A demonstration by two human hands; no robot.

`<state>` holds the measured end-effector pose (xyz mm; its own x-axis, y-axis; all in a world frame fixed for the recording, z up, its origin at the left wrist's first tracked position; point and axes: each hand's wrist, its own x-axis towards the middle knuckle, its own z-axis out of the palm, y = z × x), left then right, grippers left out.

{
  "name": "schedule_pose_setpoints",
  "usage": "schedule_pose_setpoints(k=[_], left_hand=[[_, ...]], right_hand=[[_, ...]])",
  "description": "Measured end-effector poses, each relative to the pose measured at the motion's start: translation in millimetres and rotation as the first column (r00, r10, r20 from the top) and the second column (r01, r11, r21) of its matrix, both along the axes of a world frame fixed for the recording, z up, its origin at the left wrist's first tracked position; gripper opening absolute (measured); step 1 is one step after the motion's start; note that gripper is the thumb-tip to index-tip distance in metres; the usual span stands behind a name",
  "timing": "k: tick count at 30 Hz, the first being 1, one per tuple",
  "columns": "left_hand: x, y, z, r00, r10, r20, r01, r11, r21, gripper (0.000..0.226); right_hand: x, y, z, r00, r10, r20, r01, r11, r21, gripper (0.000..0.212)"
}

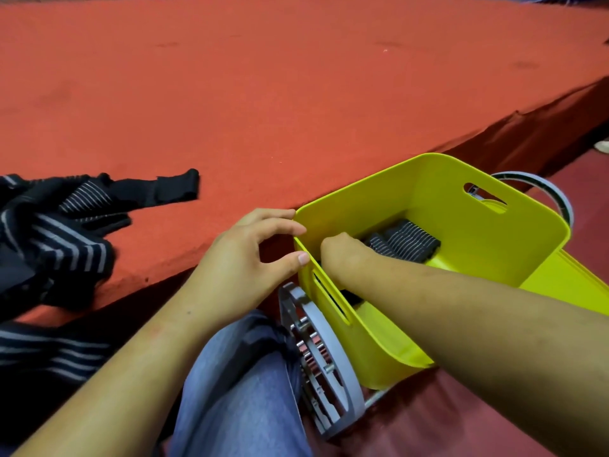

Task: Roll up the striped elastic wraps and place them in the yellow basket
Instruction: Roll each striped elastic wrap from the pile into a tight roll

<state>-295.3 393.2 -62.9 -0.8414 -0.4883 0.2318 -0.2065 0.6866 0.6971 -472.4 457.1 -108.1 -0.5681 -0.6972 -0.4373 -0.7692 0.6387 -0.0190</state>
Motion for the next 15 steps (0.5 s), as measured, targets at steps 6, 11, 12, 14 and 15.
schedule_pose_setpoints(k=[6, 11, 12, 14, 15], left_hand=[[0.6, 2.0, -3.5, 1.0, 0.008, -0.021, -0.007, 1.0, 0.028, 0.032], [0.9, 3.5, -4.5, 0.999, 0.016, -0.033, -0.015, 0.999, 0.032, 0.033], [0.3, 3.6, -5.0, 0.999, 0.012, -0.03, -0.012, 1.0, 0.027, 0.034], [0.6, 2.8, -6.1, 1.0, 0.011, -0.029, -0.01, 1.0, 0.023, 0.036], [-0.3, 3.8, -7.5, 1.0, 0.006, -0.031, -0.005, 1.0, 0.026, 0.036]], right_hand=[[3.4, 1.2, -6.2, 0.998, 0.051, -0.03, -0.05, 0.999, 0.011, 0.021], [1.3, 0.5, 1.2, 0.998, 0.056, -0.035, -0.055, 0.998, 0.04, 0.028], [0.5, 2.5, 7.0, 0.998, 0.057, -0.037, -0.056, 0.998, 0.038, 0.034], [0.3, 8.2, 22.7, 0.998, 0.048, -0.028, -0.048, 0.999, 0.002, 0.044], [-1.2, 13.2, 29.6, 0.999, 0.041, -0.03, -0.042, 0.999, -0.019, 0.042]])
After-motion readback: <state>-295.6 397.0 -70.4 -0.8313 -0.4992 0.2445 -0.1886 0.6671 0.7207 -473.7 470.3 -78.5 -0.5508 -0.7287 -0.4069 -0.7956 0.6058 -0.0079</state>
